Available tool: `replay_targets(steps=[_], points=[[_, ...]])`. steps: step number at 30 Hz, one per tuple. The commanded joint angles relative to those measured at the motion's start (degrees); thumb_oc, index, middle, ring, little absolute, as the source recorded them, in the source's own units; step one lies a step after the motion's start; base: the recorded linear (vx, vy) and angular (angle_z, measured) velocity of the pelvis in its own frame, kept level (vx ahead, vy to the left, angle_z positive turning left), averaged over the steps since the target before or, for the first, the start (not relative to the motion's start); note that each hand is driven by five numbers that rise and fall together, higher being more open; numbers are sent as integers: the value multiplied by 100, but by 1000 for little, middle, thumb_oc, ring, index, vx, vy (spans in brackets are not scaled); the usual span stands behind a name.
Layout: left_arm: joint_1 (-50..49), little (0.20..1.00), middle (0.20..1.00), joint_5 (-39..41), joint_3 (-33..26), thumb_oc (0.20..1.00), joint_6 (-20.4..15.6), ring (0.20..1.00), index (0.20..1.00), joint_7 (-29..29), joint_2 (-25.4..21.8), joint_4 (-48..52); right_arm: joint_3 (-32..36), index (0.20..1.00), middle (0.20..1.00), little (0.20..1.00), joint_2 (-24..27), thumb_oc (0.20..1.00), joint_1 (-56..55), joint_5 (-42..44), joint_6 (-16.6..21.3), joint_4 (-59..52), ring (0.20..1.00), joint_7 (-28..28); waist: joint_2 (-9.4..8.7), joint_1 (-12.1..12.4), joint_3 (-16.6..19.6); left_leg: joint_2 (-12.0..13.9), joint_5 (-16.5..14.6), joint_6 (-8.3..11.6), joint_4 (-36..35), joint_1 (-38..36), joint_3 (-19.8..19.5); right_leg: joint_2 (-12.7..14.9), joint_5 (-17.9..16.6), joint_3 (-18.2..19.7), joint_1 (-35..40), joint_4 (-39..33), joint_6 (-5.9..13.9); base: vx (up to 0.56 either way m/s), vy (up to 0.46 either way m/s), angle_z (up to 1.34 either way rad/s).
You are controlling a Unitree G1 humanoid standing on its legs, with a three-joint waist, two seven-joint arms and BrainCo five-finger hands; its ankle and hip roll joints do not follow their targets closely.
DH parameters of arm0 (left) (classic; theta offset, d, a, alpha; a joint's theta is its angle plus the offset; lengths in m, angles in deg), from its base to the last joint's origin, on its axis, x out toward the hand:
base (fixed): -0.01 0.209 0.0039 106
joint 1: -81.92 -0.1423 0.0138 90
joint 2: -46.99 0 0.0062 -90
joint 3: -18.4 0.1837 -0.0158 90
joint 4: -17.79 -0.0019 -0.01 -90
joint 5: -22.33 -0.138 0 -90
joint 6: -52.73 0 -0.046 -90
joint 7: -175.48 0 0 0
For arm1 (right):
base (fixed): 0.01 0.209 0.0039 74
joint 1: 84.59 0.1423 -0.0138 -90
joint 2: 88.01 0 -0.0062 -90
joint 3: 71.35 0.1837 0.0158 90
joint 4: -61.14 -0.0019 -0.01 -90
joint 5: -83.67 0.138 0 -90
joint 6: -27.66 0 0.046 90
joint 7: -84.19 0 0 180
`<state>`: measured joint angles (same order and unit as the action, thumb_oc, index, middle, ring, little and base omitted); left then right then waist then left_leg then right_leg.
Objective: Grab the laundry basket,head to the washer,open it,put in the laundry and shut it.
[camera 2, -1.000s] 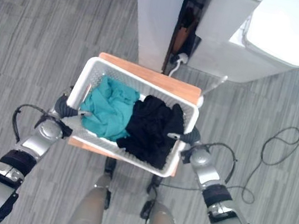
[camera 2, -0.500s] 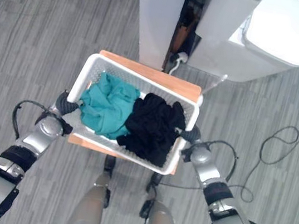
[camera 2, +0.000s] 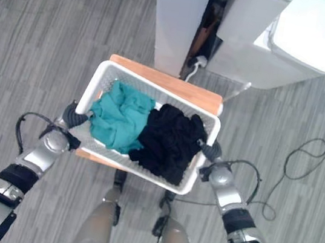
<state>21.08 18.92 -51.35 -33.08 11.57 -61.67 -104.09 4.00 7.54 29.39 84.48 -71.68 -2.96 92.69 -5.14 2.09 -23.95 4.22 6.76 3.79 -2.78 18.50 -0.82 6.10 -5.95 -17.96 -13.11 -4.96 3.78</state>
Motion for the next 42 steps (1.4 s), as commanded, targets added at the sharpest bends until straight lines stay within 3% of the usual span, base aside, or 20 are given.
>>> replay_targets(steps=[1, 10, 13, 14, 16, 20, 22, 24, 27, 31, 32, 35, 36, 37, 39, 42], points=[[-331, 200, 200, -167, -151, 200, -24, 200, 200, -272, 306, -200, 143, 200, 200, 200, 230, 200, -507, -262, 137, -496, 200, -114, -109, -78, 279, -121, -873, -294, 476, -180, -63, 618, 195, 271, 52, 424, 490, 24, 71, 4], [-1129, 200, 200, -33, -545, 200, -132, 200, 200, -696, 123, 920, 1030, 200, 200, 200, 597, 200, -1232, -391, 140, -1534, 200, -226, -37, -147, 551, -447, -1221, -572, 713, -566, -38, 830, 160, 477, 312, 643, 585, 8, 125, 0], [-1394, 200, 200, 25, -679, 200, -140, 200, 200, -866, 108, 1253, 1373, 200, 200, 200, 756, 200, -1386, -484, 136, -1795, 200, -261, -14, -191, 635, -638, -1301, -689, 777, -660, 12, 946, -92, 582, 311, 667, 669, -61, 158, -5], [-1598, 200, 200, 102, -837, 200, -187, 200, 200, -963, 47, 1513, 1583, 200, 200, 200, 859, 200, -1381, -537, 123, -1851, 200, -263, 20, -198, 702, -713, -1324, -738, 752, -728, 129, 1068, -462, 534, 277, 661, 783, -118, 203, -19], [-1683, 200, 200, 158, -975, 200, -184, 200, 200, -1013, -9, 1724, 1679, 200, 200, 200, 918, 200, -1375, -581, 79, -1834, 200, -251, 44, -141, 724, -673, -1290, -801, 722, -750, 276, 1111, -510, 351, 228, 762, 805, -167, 152, -32], [-2015, 200, 200, 283, -1215, 200, -106, 200, 200, -1196, -141, 2087, 1711, 200, 200, 200, 936, 200, -1378, -581, 65, -1687, 200, -353, 163, 130, 794, -523, -1233, -921, 762, -846, 683, 829, 492, -272, 509, 2110, 646, -139, 136, -41], [-2270, 200, 200, 368, -1375, 200, -49, 200, 200, -1248, -155, 2223, 1653, 200, 200, 200, 872, 200, -1381, -549, 62, -1594, 200, -437, 137, 275, 944, -533, -1343, -975, 774, -971, 818, 710, 875, -372, 715, 2756, 722, -29, 81, -67], [-2527, 200, 200, 467, -1510, 200, -31, 200, 200, -1278, -148, 2296, 1518, 200, 200, 200, 789, 200, -1383, -447, 85, -1362, 200, -557, 50, 418, 1133, -590, -1351, -1042, 774, -1019, 1026, 576, 985, -355, 986, 3142, 796, -99, 21, -101], [-2850, 200, 200, 553, -1653, 200, -69, 200, 200, -1299, -111, 2315, 1257, 200, 200, 200, 718, 200, -1303, -318, 142, -975, 200, -684, -114, 632, 1400, -664, -1263, -1055, 761, -929, 1348, 427, 769, -164, 1457, 3107, 878, -192, -56, -55], [-2958, 200, 200, 596, -1731, 200, -114, 200, 200, -1322, -107, 2341, 1105, 200, 200, 200, 763, 200, -1253, -121, 181, -814, 200, -722, -212, 821, 1535, -558, -981, -884, 753, -694, 1659, 153, 1027, 116, 1758, 2400, 681, -250, -148, -87], [-2914, 200, 200, 623, -1716, 200, -137, 200, 200, -1329, -49, 2257, 1053, 200, 200, 200, 813, 200, -1206, -78, 185, -738, 200, -691, -189, 873, 1577, -399, -806, -738, 796, -523, 1750, 7, 1497, 150, 1853, 1967, 403, -303, -256, -71], [-2735, 200, 200, 684, -1610, 200, -162, 200, 200, -1280, 44, 2110, 961, 200, 200, 200, 1015, 200, -1096, -55, 186, -644, 200, -653, -49, 850, 1492, 33, -346, -396, 855, -289, 1734, -333, 2073, 240, 2047, 1305, 13, -374, -334, -51], [-2649, 200, 200, 710, -1534, 200, -170, 200, 200, -1279, 92, 2050, 901, 200, 200, 200, 1066, 200, -998, 5, 209, -544, 200, -609, 25, 858, 1425, 183, -95, -246, 763, -234, 1689, -437, 2121, 234, 2019, 1208, -85, -271, -221, -60], [-2627, 200, 200, 712, -1528, 200, -177, 200, 200, -1275, 103, 2032, 895, 200, 200, 200, 1080, 200, -977, 15, 219, -523, 200, -603, 43, 859, 1415, 199, -54, -225, 735, -237, 1680, -459, 2110, 233, 2015, 1200, -106, -273, -211, -42], [-2401, 200, 200, 726, -1392, 200, -189, 200, 200, -1289, 208, 1892, 877, 200, 200, 200, 1284, 200, -954, 120, 229, -439, 200, -593, 210, 680, 1320, 424, 569, 45, -4, -280, 1639, -694, 1964, 208, 2016, 759, -151, -400, -243, -58], [-2033, 200, 200, 801, -1143, 200, -211, 200, 200, -1251, 381, 1647, 934, 200, 200, 200, 1502, 200, -979, 233, 249, -339, 200, -490, 336, 494, 1138, 603, 762, 316, -27, -261, 1740, -705, 1800, 96, 2003, 530, -178, -385, -133, 11]])
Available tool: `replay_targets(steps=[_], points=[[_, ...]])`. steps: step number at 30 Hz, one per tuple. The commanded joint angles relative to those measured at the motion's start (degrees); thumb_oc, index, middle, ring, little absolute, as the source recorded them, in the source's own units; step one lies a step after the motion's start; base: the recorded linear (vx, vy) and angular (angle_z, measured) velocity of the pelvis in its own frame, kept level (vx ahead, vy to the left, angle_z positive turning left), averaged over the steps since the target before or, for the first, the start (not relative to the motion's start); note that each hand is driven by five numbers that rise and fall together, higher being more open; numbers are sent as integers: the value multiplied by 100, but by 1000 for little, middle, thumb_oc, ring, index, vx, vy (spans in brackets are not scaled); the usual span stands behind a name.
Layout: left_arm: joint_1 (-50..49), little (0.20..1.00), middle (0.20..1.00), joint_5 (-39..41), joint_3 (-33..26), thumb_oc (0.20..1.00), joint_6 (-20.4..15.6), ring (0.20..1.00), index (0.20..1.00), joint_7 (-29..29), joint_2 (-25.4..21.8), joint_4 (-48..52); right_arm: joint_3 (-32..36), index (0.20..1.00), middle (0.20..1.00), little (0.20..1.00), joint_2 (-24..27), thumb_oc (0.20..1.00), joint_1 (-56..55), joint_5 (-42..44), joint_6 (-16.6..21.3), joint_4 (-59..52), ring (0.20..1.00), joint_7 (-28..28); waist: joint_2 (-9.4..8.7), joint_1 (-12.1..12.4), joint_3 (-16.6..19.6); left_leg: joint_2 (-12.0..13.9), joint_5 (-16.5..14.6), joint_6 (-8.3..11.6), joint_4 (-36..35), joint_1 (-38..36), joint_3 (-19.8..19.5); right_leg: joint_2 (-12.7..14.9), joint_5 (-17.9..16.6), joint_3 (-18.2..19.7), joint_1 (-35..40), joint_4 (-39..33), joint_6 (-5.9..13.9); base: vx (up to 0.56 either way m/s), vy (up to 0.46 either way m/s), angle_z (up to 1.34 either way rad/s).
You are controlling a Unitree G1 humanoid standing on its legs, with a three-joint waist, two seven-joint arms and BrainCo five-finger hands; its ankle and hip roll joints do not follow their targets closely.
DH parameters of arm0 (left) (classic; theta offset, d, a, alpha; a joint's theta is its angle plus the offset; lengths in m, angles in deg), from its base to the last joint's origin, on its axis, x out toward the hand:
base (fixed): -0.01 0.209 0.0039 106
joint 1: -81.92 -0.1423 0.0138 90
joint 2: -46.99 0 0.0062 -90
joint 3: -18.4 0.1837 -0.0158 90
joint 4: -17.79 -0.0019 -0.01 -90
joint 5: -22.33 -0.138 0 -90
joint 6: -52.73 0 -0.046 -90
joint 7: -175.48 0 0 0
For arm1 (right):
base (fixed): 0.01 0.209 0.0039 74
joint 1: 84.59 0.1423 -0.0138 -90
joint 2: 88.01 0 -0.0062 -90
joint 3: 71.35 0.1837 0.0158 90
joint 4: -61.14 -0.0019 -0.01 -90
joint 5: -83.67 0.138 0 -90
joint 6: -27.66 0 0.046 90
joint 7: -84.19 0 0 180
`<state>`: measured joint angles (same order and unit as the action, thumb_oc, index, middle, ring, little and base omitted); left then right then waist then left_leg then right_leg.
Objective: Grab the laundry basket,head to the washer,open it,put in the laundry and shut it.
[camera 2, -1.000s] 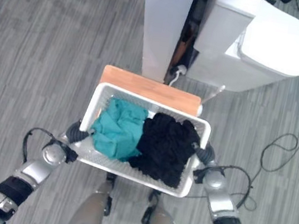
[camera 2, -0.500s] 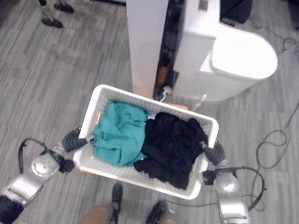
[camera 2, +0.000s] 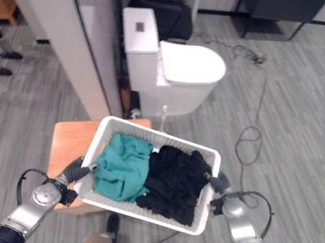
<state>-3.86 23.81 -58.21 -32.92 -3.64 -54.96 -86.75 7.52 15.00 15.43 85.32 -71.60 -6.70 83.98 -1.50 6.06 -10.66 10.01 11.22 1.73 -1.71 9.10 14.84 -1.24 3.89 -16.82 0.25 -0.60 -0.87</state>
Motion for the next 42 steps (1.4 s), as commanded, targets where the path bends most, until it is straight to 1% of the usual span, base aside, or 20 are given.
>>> replay_targets(steps=[1, 5, 6, 7, 8, 10, 11, 12, 14, 15, 16, 17, 23, 26, 27, 31, 34, 36, 39, 42], points=[[605, 200, 200, 344, -432, 200, -235, 200, 200, 302, -258, -142, 609, 200, 200, 200, 820, 200, 372, 165, 230, -19, 200, 381, -55, 23, -253, 39, 132, 517, 124, 632, 206, 93, 726, -55, 593, 64, 275, -371, -69, 17], [727, 200, 200, 433, -304, 200, -252, 200, 200, 255, -184, -124, 726, 200, 200, 200, 930, 200, 119, 360, 236, -171, 200, 310, -193, -152, -281, 63, -802, 336, 1981, 375, -301, 369, 388, -120, 441, 19, 236, -267, -3, -2], [678, 200, 200, 465, -306, 200, -238, 200, 200, 228, -191, -94, 730, 200, 200, 200, 954, 200, 111, 408, 231, -197, 200, 259, -194, -144, -299, -33, -904, 238, 2485, 318, -510, 433, 219, -134, 328, 41, 224, -259, 77, 0], [614, 200, 200, 495, -330, 200, -247, 200, 200, 209, -200, -72, 727, 200, 200, 200, 973, 200, 102, 458, 239, -219, 200, 194, -170, -141, -267, -180, -1084, 210, 2826, 172, -833, 458, 146, -72, 247, 55, 247, -186, 73, 11], [608, 200, 200, 495, -332, 200, -247, 200, 200, 208, -199, -69, 726, 200, 200, 200, 974, 200, 99, 458, 237, -222, 200, 193, -154, -145, -273, -165, -1113, 211, 2865, 177, -843, 444, 152, -76, 260, 58, 249, -118, 97, -30], [528, 200, 200, 515, -379, 200, -233, 200, 200, 202, -204, -40, 711, 200, 200, 200, 987, 200, 140, 548, 190, -175, 200, 75, -75, -220, -182, -415, -1337, 179, 3205, -237, -1311, 473, -25, 114, 83, 86, 308, -167, 210, -53], [448, 200, 200, 534, -404, 200, -240, 200, 200, 175, -213, -25, 737, 200, 200, 200, 974, 200, 161, 669, 158, -84, 200, -9, 68, -302, -65, -622, -1472, 192, 3157, -682, -1721, 438, -191, 310, -95, 120, 370, -228, 333, -51], [442, 200, 200, 531, -431, 200, -252, 200, 200, 187, -213, -17, 771, 200, 200, 200, 1005, 200, 163, 692, 141, -36, 200, -29, 126, -396, -2, -707, -1620, 154, 2751, -952, -1805, 453, -296, 391, -229, 117, 427, -243, 342, -58], [565, 200, 200, 493, -353, 200, -245, 200, 200, 168, -209, -52, 897, 200, 200, 200, 1065, 200, 208, 712, 117, 70, 200, -2, 200, -544, 119, -720, -2145, 51, 1837, -1351, -1669, 530, -472, 428, -488, 115, 580, -299, 314, -48], [708, 200, 200, 427, -262, 200, -233, 200, 200, 168, -237, -102, 1013, 200, 200, 200, 1068, 200, 187, 724, 100, 128, 200, 31, 224, -675, 181, -796, -2436, -51, 1243, -1556, -1520, 684, -673, 419, -711, 150, 708, -285, 278, 1], [718, 200, 200, 427, -253, 200, -237, 200, 200, 170, -234, -112, 1021, 200, 200, 200, 1069, 200, 182, 724, 100, 126, 200, 31, 218, -655, 186, -806, -2408, -59, 1186, -1580, -1503, 692, -675, 436, -723, 156, 716, -407, 402, 9], [833, 200, 200, 397, -144, 200, -216, 200, 200, 175, -266, -164, 1140, 200, 200, 200, 1073, 200, 202, 760, 101, 222, 200, 101, 216, -695, 165, -1030, -2628, -208, 931, -1594, -1451, 966, -893, 370, -886, 180, 874, -222, 229, 11], [1033, 200, 200, 268, -74, 200, -150, 200, 200, 177, -389, -244, 1458, 200, 200, 200, 1183, 200, 258, 682, 76, 382, 200, 207, 221, -743, 1, -1394, -2518, -496, 518, -1672, -1314, 1325, -1282, 405, -1252, 224, 1146, -267, 241, -28], [1110, 200, 200, 282, -72, 200, -90, 200, 200, 180, -484, -286, 1470, 200, 200, 200, 1218, 200, 385, 686, 73, 398, 200, 207, 287, -691, -139, -1370, -2321, -592, 476, -1499, -1084, 1385, -875, 40, -1216, 674, 1071, -353, 132, -62], [1133, 200, 200, 338, -62, 200, -73, 200, 200, 190, -557, -307, 1413, 200, 200, 200, 1216, 200, 462, 731, 104, 487, 200, 210, 323, -633, -136, -1333, -2187, -669, 460, -1401, -961, 1351, -574, -153, -1069, 1314, 949, -354, 111, -110], [1011, 200, 200, 444, -183, 200, -31, 200, 200, 172, -698, -310, 1282, 200, 200, 200, 1202, 200, 565, 811, 99, 694, 200, 116, 239, -428, 46, -1275, -1979, -738, 399, -1189, -661, 1275, 4, -130, -700, 2046, 843, -208, -2, -72], [867, 200, 200, 478, -254, 200, -43, 200, 200, 138, -750, -320, 1194, 200, 200, 200, 1188, 200, 655, 889, 85, 916, 200, 75, 100, -206, 268, -1275, -1808, -694, 287, -1020, -422, 1120, 184, -45, -87, 1571, 854, -162, -145, -97], [830, 200, 200, 514, -277, 200, -74, 200, 200, 112, -737, -340, 1060, 200, 200, 200, 1287, 200, 829, 949, 89, 1111, 200, 102, 16, -14, 344, -1200, -1574, -563, 157, -791, -189, 1012, 198, -43, 173, 693, 874, -231, -196, -78], [914, 200, 200, 543, -232, 200, -98, 200, 200, 119, -707, -439, 950, 200, 200, 200, 1330, 200, 941, 999, 103, 1168, 200, 108, -11, -1, 349, -1099, -1436, -460, 106, -687, -102, 917, 140, -9, 258, 277, 850, -130, -187, -52], [1315, 200, 200, 571, 30, 200, -104, 200, 200, 156, -613, -632, 998, 200, 200, 200, 1374, 200, 809, 1171, 155, 937, 200, 172, -63, -146, 201, -823, -1166, -224, 128, -548, -148, 690, 187, -9, 299, 128, 661, -83, -215, 0]])
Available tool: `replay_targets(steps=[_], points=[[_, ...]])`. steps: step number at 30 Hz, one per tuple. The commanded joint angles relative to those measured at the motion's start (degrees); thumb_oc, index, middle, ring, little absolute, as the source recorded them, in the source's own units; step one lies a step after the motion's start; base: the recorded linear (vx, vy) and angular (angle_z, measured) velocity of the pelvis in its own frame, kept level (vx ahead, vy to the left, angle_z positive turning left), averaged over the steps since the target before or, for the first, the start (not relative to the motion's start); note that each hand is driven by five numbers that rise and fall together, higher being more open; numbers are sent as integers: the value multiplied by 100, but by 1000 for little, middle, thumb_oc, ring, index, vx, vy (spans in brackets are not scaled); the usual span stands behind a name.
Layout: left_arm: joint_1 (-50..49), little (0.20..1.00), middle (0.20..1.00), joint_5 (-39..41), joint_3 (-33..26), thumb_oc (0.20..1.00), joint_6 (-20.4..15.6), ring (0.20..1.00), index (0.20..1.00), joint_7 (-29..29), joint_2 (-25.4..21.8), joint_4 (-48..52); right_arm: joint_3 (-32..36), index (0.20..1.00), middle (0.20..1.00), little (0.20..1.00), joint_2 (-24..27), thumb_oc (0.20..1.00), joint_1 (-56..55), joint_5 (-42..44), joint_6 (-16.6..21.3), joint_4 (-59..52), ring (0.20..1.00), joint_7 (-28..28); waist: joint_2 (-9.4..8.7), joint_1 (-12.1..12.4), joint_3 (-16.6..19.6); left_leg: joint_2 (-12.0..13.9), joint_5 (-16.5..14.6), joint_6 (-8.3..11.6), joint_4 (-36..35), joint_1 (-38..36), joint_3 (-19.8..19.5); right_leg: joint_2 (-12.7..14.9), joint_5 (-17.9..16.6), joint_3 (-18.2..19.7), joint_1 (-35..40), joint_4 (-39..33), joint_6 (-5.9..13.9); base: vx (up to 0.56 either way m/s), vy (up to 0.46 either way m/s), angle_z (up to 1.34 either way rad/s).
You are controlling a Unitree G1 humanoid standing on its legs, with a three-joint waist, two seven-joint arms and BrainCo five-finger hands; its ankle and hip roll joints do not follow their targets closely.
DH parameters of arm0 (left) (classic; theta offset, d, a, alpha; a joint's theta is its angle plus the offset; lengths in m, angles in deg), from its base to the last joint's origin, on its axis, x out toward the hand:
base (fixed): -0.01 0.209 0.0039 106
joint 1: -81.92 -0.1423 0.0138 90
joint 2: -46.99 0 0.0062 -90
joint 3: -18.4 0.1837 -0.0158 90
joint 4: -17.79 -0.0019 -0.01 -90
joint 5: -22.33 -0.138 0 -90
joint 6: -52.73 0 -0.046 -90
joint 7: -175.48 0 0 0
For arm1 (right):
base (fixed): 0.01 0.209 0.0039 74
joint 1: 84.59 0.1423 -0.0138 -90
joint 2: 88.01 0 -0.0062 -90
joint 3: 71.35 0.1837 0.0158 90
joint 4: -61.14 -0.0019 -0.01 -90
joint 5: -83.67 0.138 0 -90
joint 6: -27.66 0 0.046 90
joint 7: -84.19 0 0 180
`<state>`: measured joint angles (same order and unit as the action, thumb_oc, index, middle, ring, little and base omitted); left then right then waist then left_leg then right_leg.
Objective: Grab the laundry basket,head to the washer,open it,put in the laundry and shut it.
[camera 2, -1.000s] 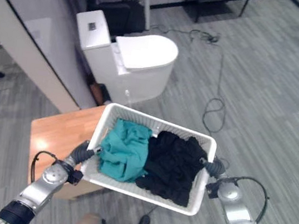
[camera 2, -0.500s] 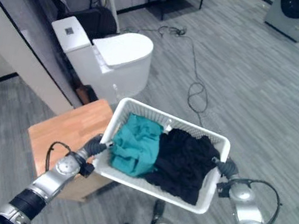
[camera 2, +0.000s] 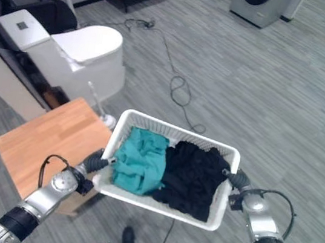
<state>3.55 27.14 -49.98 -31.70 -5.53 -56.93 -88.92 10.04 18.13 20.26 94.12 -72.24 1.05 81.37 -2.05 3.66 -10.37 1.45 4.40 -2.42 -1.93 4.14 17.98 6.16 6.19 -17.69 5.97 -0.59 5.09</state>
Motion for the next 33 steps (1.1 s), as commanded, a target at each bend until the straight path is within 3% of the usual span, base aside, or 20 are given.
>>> replay_targets(steps=[1, 6, 8, 10, 12, 13, 14, 15, 17, 18, 21, 23, 25, 26, 28, 29, 30, 31, 32, 33], points=[[583, 200, 200, 238, -785, 200, -228, 200, 200, 346, -415, -421, 754, 200, 200, 200, 1062, 200, 320, 291, 217, 156, 200, 434, -7, 92, 170, 34, -482, 194, 152, -50, -471, -52, -44, 70, -268, 122, 62, -112, -342, 17], [1291, 200, 200, 270, -407, 200, -246, 200, 200, 377, -392, -589, 666, 200, 200, 200, 1101, 200, 290, 519, 337, -74, 200, 513, -103, -61, -33, 476, -384, 477, 677, 224, -534, -341, 44, -44, -158, 0, -167, -66, -250, 19], [1598, 200, 200, 305, -298, 200, -234, 200, 200, 444, -387, -698, 446, 200, 200, 200, 1109, 200, 416, 608, 362, -89, 200, 527, -155, -53, -200, 826, -600, 579, 1539, 389, -597, -532, 189, 94, 74, -70, -297, 58, -267, 1], [1739, 200, 200, 364, -243, 200, -243, 200, 200, 507, -316, -822, 240, 200, 200, 200, 1072, 200, 537, 633, 368, -167, 200, 523, -159, -13, -280, 855, -625, 495, 2060, 554, -686, -595, 196, 184, 185, -143, -351, 85, -228, -14], [1799, 200, 200, 423, -217, 200, -266, 200, 200, 535, -296, -907, 137, 200, 200, 200, 1068, 200, 558, 644, 328, -307, 200, 467, -157, 55, -342, 569, -705, 438, 2161, 834, -902, -617, 222, 256, 226, -174, -389, 36, -117, -23], [1808, 200, 200, 423, -216, 200, -270, 200, 200, 537, -296, -910, 145, 200, 200, 200, 1069, 200, 559, 644, 324, -316, 200, 468, -165, 45, -352, 571, -575, 375, 2148, 894, -835, -600, 162, 189, 163, -166, -409, 4, -58, -20], [1804, 200, 200, 432, -232, 200, -285, 200, 200, 541, -298, -925, 102, 200, 200, 200, 1044, 200, 553, 677, 341, -391, 200, 458, -174, 135, -366, 241, -597, 326, 2126, 1177, -1005, -642, 166, 235, 195, -171, -399, 47, -52, -16], [1753, 200, 200, 426, -279, 200, -289, 200, 200, 537, -349, -894, 56, 200, 200, 200, 991, 200, 560, 702, 354, -461, 200, 417, -166, 214, -356, -12, -539, 292, 1904, 1292, -1154, -707, 179, 297, 222, -161, -380, 175, -75, 0], [1677, 200, 200, 430, -256, 200, -276, 200, 200, 518, -363, -864, -138, 200, 200, 200, 775, 200, 711, 815, 421, -471, 200, 418, -145, 407, -288, -185, -262, 389, 1260, 1541, -1148, -863, 335, 382, 389, -144, -343, 352, -72, -26], [1644, 200, 200, 439, -262, 200, -267, 200, 200, 508, -368, -858, -238, 200, 200, 200, 682, 200, 808, 814, 437, -440, 200, 432, -126, 459, -253, -170, -81, 346, 969, 1594, -1011, -921, 335, 387, 384, -128, -357, 423, -44, -56], [1524, 200, 200, 481, -314, 200, -271, 200, 200, 493, -409, -847, -436, 200, 200, 200, 396, 200, 987, 854, 465, -401, 200, 435, -177, 587, -197, -156, -96, 361, 518, 1701, -607, -962, 510, 533, 598, -43, -322, 315, 10, -59], [1384, 200, 200, 491, -448, 200, -253, 200, 200, 496, -502, -801, -547, 200, 200, 200, 172, 200, 972, 848, 424, -519, 200, 377, -230, 671, -90, -75, -118, 264, 504, 1581, -179, -994, 643, 621, 747, 78, -297, 561, 52, -40], [1290, 200, 200, 446, -511, 200, -244, 200, 200, 488, -572, -751, -593, 200, 200, 200, 25, 200, 912, 800, 410, -603, 200, 339, -317, 709, -4, -73, -13, 192, 496, 1457, -76, -966, 656, 670, 774, 253, -261, 496, 79, -42], [1128, 200, 200, 453, -599, 200, -261, 200, 200, 471, -661, -697, -613, 200, 200, 200, -109, 200, 826, 711, 405, -710, 200, 258, -470, 782, 130, -186, -106, 32, 674, 1334, -96, -803, 444, 687, 706, 862, -19, 576, 167, -42], [968, 200, 200, 478, -674, 200, -271, 200, 200, 461, -687, -663, -602, 200, 200, 200, -228, 200, 760, 649, 384, -697, 200, 153, -542, 810, 154, -391, -392, -194, 818, 1079, -101, -465, -515, 626, 354, 1987, 658, 511, 188, -25], [961, 200, 200, 478, -678, 200, -269, 200, 200, 460, -691, -657, -602, 200, 200, 200, -232, 200, 757, 647, 382, -701, 200, 152, -549, 811, 157, -401, -402, -205, 820, 1081, -95, -451, -499, 633, 337, 2020, 673, 445, 170, -36], [948, 200, 200, 430, -657, 200, -236, 200, 200, 481, -650, -600, -557, 200, 200, 200, -320, 200, 706, 560, 319, -767, 200, 105, -463, 682, 138, -505, -623, -399, 836, 731, -144, -213, -1321, 584, 19, 3277, 991, 463, 162, -20], [935, 200, 200, 445, -651, 200, -227, 200, 200, 514, -636, -598, -558, 200, 200, 200, -329, 200, 681, 510, 316, -822, 200, 101, -384, 585, 106, -541, -724, -496, 838, 576, -253, -202, -1519, 676, -219, 3896, 991, 457, 158, 19], [933, 200, 200, 445, -655, 200, -227, 200, 200, 515, -632, -598, -561, 200, 200, 200, -326, 200, 680, 507, 313, -827, 200, 101, -388, 581, 111, -552, -731, -507, 842, 589, -250, -188, -1500, 679, -249, 3941, 991, 407, 115, 55], [1010, 200, 200, 396, -640, 200, -215, 200, 200, 551, -607, -652, -454, 200, 200, 200, -347, 200, 586, 456, 328, -963, 200, 85, -159, 398, 65, -485, -697, -601, 695, 243, -421, -320, -1350, 778, -850, 4629, 862, 255, 61, 56]])
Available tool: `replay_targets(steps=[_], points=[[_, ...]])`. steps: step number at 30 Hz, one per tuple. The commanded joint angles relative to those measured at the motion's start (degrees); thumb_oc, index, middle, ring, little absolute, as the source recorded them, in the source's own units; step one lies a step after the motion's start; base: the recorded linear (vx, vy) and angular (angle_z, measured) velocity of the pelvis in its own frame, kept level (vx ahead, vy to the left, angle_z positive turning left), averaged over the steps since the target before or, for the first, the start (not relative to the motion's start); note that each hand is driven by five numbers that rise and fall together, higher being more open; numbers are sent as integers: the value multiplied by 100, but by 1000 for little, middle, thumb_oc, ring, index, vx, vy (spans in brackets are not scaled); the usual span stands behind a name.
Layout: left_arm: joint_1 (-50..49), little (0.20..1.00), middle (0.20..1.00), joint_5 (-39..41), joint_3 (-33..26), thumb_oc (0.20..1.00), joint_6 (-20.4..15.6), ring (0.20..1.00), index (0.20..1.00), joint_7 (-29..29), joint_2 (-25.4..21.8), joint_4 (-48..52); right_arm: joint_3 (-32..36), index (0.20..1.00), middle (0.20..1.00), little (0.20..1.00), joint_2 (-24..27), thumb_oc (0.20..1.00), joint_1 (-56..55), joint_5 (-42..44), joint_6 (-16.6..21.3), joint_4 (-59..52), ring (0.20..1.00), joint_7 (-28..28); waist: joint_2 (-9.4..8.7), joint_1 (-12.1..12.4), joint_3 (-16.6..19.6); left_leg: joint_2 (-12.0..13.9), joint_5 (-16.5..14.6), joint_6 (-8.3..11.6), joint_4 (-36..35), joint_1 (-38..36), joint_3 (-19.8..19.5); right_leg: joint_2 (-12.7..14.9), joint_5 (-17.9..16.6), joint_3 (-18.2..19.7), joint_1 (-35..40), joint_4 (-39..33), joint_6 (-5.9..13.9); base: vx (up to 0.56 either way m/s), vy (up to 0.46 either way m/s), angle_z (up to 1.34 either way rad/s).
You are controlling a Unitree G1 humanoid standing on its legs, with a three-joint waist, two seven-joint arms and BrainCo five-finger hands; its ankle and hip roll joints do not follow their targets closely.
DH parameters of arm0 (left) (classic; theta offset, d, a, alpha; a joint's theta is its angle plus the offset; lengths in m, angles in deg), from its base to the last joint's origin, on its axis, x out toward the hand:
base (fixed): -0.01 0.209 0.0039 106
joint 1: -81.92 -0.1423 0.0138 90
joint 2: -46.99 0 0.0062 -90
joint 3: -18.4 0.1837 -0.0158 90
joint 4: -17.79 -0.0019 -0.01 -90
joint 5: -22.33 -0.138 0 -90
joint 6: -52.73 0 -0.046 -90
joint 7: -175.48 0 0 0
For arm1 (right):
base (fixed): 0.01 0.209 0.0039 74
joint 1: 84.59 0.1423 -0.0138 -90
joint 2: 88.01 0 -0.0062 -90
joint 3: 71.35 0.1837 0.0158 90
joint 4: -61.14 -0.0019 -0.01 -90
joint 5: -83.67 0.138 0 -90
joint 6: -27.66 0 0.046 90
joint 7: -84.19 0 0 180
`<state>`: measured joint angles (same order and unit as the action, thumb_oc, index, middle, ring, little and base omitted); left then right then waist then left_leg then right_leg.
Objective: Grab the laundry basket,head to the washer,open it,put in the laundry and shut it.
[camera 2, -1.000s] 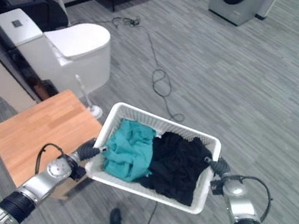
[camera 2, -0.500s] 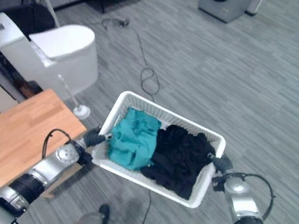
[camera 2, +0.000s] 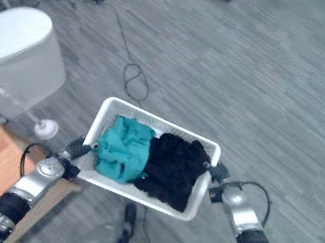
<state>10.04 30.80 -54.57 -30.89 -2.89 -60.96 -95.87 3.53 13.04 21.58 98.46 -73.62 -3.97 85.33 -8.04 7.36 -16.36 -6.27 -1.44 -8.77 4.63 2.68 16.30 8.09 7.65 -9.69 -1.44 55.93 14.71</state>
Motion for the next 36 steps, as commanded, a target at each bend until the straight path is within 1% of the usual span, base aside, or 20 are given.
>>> replay_targets(steps=[1, 2, 3, 5, 6, 7, 8, 9, 10, 14, 16, 18, 19, 21, 24, 25, 27, 30, 32, 36], points=[[364, 200, 200, 30, -180, 200, -298, 200, 200, 287, -199, 41, 200, 200, 200, 200, 167, 200, 450, 21, 462, -465, 200, -312, 435, 23, 670, 275, -106, 30, 28, 395, -257, -502, -1485, -26, -126, -1003, -99, 260, 57, 41], [364, 200, 200, 30, -179, 200, -298, 200, 200, 287, -199, 40, 200, 200, 200, 200, 167, 200, 450, 21, 462, -466, 200, -312, 433, 22, 673, 273, -105, 30, 28, 398, -257, -500, -1483, -26, -129, -1000, -99, 454, 50, 57], [602, 200, 200, -26, -39, 200, -266, 200, 200, 259, -120, 26, 374, 200, 200, 200, 246, 200, 324, 49, 497, -596, 200, -262, 696, -282, 596, 255, -131, 90, -161, -109, -690, -365, -981, 6, -878, -1377, -440, 633, 35, 63], [742, 200, 200, -65, 61, 200, -266, 200, 200, 248, -90, -2, 468, 200, 200, 200, 303, 200, 247, 85, 515, -616, 200, -239, 754, -416, 606, 243, -160, 149, -162, -216, -918, -353, -730, 6, -1009, -1763, -613, 582, -32, 83], [884, 200, 200, -130, 175, 200, -271, 200, 200, 223, -56, 8, 716, 200, 200, 200, 476, 200, 25, 152, 513, -783, 200, -210, 770, -644, 604, 199, -421, 258, 2, -445, -1299, -277, -468, 168, -1055, -3071, -767, 358, -79, 131], [884, 200, 200, -130, 176, 200, -271, 200, 200, 223, -55, 8, 717, 200, 200, 200, 477, 200, 23, 151, 512, -785, 200, -210, 777, -650, 601, 205, -421, 260, 3, -447, -1306, -283, -477, 158, -1041, -3089, -768, 697, -195, 174], [1012, 200, 200, -197, 252, 200, -266, 200, 200, 221, 21, -33, 831, 200, 200, 200, 549, 200, -107, 259, 531, -872, 200, -183, 707, -750, 607, 126, -691, 383, 68, -654, -1488, -89, -670, 272, -1261, -4374, -688, 353, -119, 110], [1019, 200, 200, -198, 264, 200, -268, 200, 200, 222, 29, -41, 841, 200, 200, 200, 553, 200, -120, 261, 529, -878, 200, -184, 744, -766, 609, 161, -719, 388, 84, -661, -1520, -120, -713, 224, -1180, -4489, -685, 695, -219, 141], [1046, 200, 200, -267, 270, 200, -272, 200, 200, 224, 68, -82, 930, 200, 200, 200, 568, 200, -224, 277, 513, -945, 200, -191, 713, -806, 590, 145, -959, 502, 111, -933, -1593, 120, -1092, -87, -1392, -5452, -502, 371, -96, 133], [995, 200, 200, -432, 262, 200, -287, 200, 200, 168, 61, -197, 905, 200, 200, 200, 452, 200, -260, 169, 463, -889, 200, -251, 738, -837, 683, 306, -1243, 716, -82, -1606, -1505, 140, -1242, -836, -1280, -6078, -392, 585, -185, 55], [984, 200, 200, -434, 269, 200, -284, 200, 200, 167, 75, -303, 889, 200, 200, 200, 414, 200, -282, 150, 450, -824, 200, -271, 691, -867, 781, 346, -1204, 793, 11, -1762, -1573, 104, -1458, -865, -1126, -6022, -418, 631, -246, 18], [959, 200, 200, -434, 285, 200, -336, 200, 200, 169, 106, -384, 899, 200, 200, 200, 432, 200, -377, 137, 445, -821, 200, -282, 702, -959, 889, 564, -1093, 967, 456, -1858, -1513, 33, -1570, -800, -1011, -5719, -498, 578, -312, 35], [961, 200, 200, -384, 362, 200, -342, 200, 200, 148, 158, -496, 915, 200, 200, 200, 414, 200, -434, 308, 507, -817, 200, -230, 684, -1030, 916, 1031, -230, 1223, 2125, -1283, -1348, -121, -1441, -819, -795, -5455, -761, 471, -409, 27], [841, 200, 200, -290, 277, 200, -294, 200, 200, 137, 46, -382, 888, 200, 200, 200, 415, 200, -422, 493, 564, -779, 200, -108, 659, -940, 890, 1479, 250, 1219, 3631, -772, -1132, -412, -1170, -853, -377, -5514, -1118, 497, -468, 38], [791, 200, 200, -173, 230, 200, -343, 200, 200, 139, -5, -330, 878, 200, 200, 200, 453, 200, -377, 487, 575, -635, 200, 2, 641, -776, 802, 1742, 444, 1153, 4662, -284, -1120, -705, -967, -833, 11, -5692, -1380, 349, -300, -36], [839, 200, 200, -76, 234, 200, -322, 200, 200, 157, -24, -253, 875, 200, 200, 200, 482, 200, -310, 458, 530, -529, 200, 97, 615, -665, 739, 2044, 384, 1159, 4769, 84, -933, -830, -718, -775, 299, -5809, -1427, 283, -197, -53], [886, 200, 200, -58, 238, 200, -285, 200, 200, 180, 1, -165, 872, 200, 200, 200, 525, 200, -328, 415, 504, -522, 200, 158, 556, -512, 625, 1901, -80, 1108, 4367, 582, -920, -856, -567, -630, 523, -5833, -1415, 326, -113, -28], [880, 200, 200, -75, 224, 200, -299, 200, 200, 173, 35, -129, 904, 200, 200, 200, 548, 200, -412, 346, 518, -599, 200, 129, 420, -411, 540, 1637, -72, 998, 3359, 903, -836, -739, -586, -639, 597, -5816, -1371, 205, 20, -29], [895, 200, 200, -100, 242, 200, -344, 200, 200, 178, 75, -127, 892, 200, 200, 200, 546, 200, -387, 304, 594, -547, 200, 131, 428, -284, 497, 1464, 273, 1097, 956, 892, -782, -708, -468, -713, 823, -5840, -1230, 306, 79, -26], [824, 200, 200, -102, 236, 200, -356, 200, 200, 182, 104, -229, 824, 200, 200, 200, 430, 200, -232, 271, 696, -376, 200, 177, 525, -76, 451, 1263, 787, 1247, -704, 1005, -1135, -890, -145, -606, 1153, -5784, -1225, 369, 80, -64]])
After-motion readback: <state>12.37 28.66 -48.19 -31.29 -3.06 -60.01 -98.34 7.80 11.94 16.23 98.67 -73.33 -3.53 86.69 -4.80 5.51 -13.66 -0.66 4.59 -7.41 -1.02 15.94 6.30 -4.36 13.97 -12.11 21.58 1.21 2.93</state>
